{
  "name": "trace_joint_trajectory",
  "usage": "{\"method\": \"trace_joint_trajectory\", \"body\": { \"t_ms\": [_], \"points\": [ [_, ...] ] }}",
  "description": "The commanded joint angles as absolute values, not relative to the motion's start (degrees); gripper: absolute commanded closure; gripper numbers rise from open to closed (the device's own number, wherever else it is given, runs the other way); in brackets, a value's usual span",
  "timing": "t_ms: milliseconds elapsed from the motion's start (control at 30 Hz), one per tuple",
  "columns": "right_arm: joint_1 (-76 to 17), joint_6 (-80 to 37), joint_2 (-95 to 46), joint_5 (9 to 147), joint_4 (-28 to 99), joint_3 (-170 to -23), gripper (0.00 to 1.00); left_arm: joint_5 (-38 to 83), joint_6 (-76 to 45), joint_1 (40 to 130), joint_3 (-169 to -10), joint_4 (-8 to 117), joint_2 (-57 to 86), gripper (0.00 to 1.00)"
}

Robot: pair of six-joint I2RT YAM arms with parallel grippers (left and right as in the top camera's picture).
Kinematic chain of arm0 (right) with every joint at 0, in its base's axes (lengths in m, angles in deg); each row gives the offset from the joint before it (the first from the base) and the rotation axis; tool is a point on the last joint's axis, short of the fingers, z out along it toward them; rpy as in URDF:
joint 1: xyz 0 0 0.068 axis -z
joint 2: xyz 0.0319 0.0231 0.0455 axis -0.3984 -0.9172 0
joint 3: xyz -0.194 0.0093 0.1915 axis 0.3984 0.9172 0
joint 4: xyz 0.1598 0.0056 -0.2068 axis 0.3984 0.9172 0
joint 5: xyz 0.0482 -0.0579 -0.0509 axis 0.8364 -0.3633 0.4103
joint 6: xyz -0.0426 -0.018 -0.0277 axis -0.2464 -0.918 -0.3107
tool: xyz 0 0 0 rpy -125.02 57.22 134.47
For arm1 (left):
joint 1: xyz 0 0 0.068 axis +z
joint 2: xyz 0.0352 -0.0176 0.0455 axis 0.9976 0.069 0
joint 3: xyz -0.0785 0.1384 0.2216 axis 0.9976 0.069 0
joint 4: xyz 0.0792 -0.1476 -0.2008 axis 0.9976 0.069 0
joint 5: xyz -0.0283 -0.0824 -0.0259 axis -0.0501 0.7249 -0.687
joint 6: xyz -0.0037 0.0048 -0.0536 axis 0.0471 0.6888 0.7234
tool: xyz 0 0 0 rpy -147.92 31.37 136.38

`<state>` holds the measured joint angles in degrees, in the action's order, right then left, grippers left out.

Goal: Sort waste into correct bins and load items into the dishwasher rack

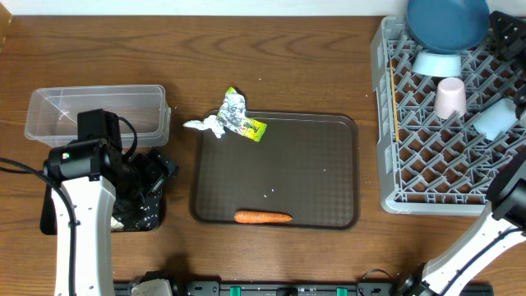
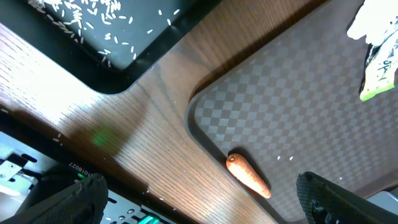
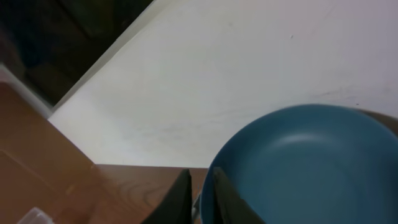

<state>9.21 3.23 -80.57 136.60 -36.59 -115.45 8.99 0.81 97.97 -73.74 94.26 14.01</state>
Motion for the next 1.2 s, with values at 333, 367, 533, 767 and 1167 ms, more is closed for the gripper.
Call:
{"method": "trace_joint_trajectory", "body": {
  "t_ms": [333,367,533,767,1167],
  "points": [
    [7.8,16.9,-80.4,146.4,-50.7,-115.5,0.01,8.4,0.5,98.3,-74.4,94.4,14.0,0.00],
    [7.6,18.6,-80.1,147.4,-54.4,-115.5,0.01,8.4,0.5,98.3,-74.4,94.4,14.0,0.00],
    [5.6,30.6,-78.7,151.7,-75.7,-115.5,0.01,8.4,0.5,98.3,-74.4,94.4,14.0,0.00],
    [3.2,45.3,-78.2,157.9,-85.8,-115.5,0.01,8.4,0.5,98.3,-74.4,94.4,14.0,0.00],
    [-3.6,50.6,-75.1,156.1,-81.0,-117.4,0.01,8.4,0.5,98.3,-74.4,94.4,14.0,0.00]
  ]
}}
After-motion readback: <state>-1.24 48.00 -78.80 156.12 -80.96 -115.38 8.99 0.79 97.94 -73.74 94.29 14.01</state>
